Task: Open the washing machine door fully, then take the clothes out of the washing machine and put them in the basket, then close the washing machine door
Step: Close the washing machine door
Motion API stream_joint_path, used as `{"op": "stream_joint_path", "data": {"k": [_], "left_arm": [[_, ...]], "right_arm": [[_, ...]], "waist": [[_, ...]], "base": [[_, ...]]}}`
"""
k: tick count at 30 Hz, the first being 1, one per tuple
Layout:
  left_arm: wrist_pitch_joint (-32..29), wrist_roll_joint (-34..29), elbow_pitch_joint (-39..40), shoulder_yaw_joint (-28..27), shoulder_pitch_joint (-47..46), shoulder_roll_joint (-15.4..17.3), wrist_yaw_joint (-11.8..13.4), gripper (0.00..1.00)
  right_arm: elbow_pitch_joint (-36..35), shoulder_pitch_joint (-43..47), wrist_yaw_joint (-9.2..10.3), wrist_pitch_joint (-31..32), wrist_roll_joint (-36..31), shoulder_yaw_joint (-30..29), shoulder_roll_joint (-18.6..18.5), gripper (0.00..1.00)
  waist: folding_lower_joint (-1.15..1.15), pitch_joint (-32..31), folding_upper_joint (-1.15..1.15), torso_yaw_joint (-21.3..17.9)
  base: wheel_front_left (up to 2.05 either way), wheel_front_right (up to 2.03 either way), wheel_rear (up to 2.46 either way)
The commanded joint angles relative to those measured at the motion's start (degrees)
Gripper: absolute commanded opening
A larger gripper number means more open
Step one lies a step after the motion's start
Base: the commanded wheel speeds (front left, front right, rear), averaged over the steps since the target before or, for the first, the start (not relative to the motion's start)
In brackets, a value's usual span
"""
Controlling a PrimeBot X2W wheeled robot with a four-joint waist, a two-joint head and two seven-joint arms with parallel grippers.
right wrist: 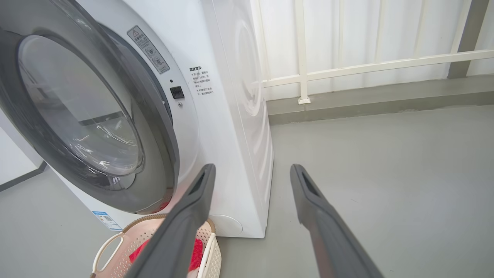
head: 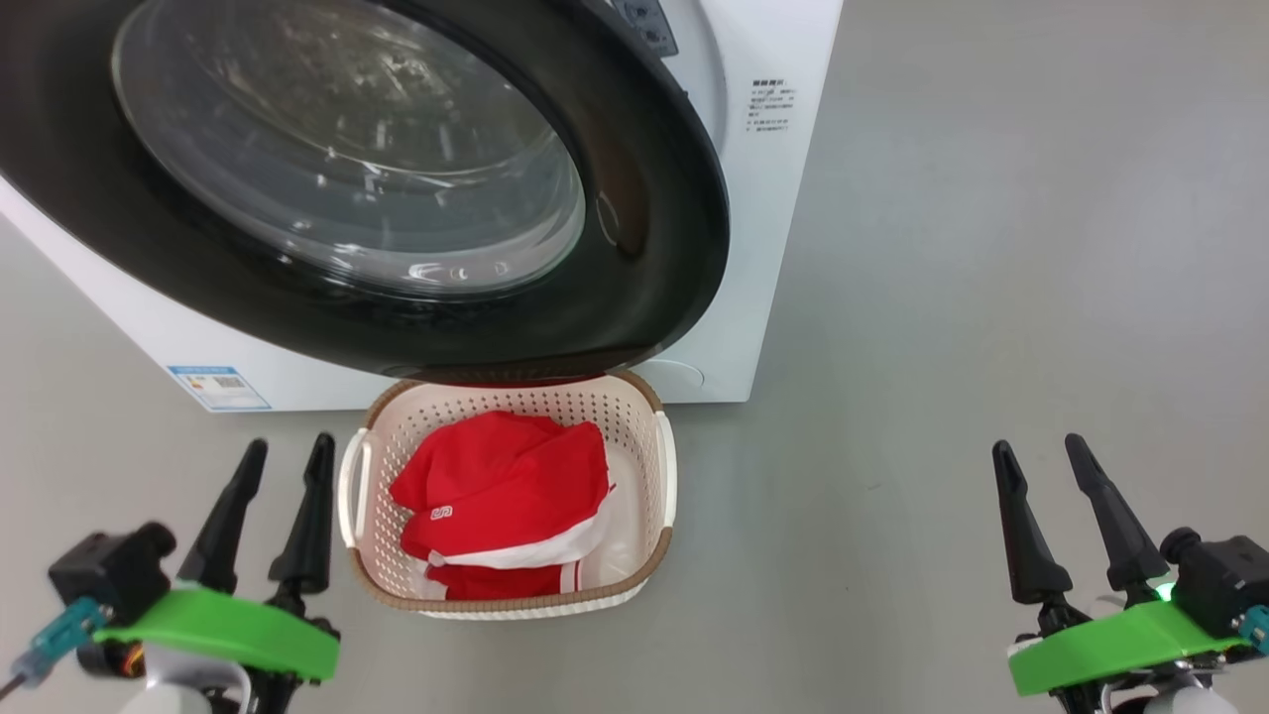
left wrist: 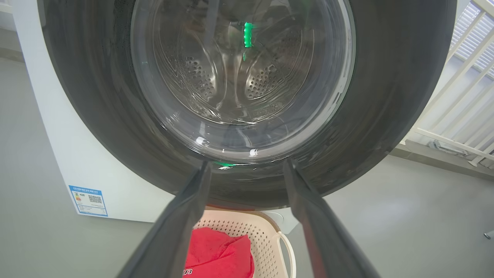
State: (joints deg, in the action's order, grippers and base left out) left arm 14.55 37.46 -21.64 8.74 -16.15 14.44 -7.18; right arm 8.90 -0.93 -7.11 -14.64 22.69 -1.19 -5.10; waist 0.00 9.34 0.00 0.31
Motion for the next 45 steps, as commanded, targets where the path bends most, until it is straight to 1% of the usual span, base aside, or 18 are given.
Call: {"op": "stream_joint_path", "data": {"k": [1,5,14,33,38,45], "left_arm": [[0.45,-0.85,1.78,-3.12,0.68,1.2,-0.31,1.0],[0.45,-2.38,2.83,-5.65,3.54,0.51,-0.31,1.0],[0.45,-6.35,4.78,-9.24,8.07,-0.6,-0.31,1.0],[0.45,-14.72,9.69,-15.22,15.79,-3.78,-0.31,1.0],[0.45,-15.22,10.16,-15.81,16.69,-4.48,-0.31,1.0],[0.45,-15.46,10.28,-15.65,16.65,-4.59,-0.31,1.0]], "right_arm": [[-1.41,0.59,-0.37,-0.36,-0.61,0.86,-0.91,1.0],[-1.54,1.52,-0.37,-0.36,-0.66,0.54,-0.95,1.0],[-1.81,3.46,-0.37,-0.36,-0.73,-0.43,-0.71,1.0],[-2.49,7.04,-0.37,-0.36,-1.08,-2.2,-0.3,1.0],[-2.51,7.46,-0.37,-0.36,-1.15,-2.44,-0.18,1.0],[-2.59,7.17,-0.37,-0.36,-1.17,-2.41,-0.25,1.0]], "waist": [[0.0,-0.62,0.0,0.26],[0.0,-1.41,0.0,0.31],[0.0,-2.79,0.0,0.37],[0.0,-4.86,0.0,0.84],[0.0,-5.13,0.0,0.94],[0.0,-4.97,0.0,0.96]], "base": [[0.0,0.0,0.0],[0.0,0.0,0.0],[0.0,0.0,0.0],[0.0,0.0,0.0],[0.0,0.0,0.0],[0.0,0.0,0.0]]}}
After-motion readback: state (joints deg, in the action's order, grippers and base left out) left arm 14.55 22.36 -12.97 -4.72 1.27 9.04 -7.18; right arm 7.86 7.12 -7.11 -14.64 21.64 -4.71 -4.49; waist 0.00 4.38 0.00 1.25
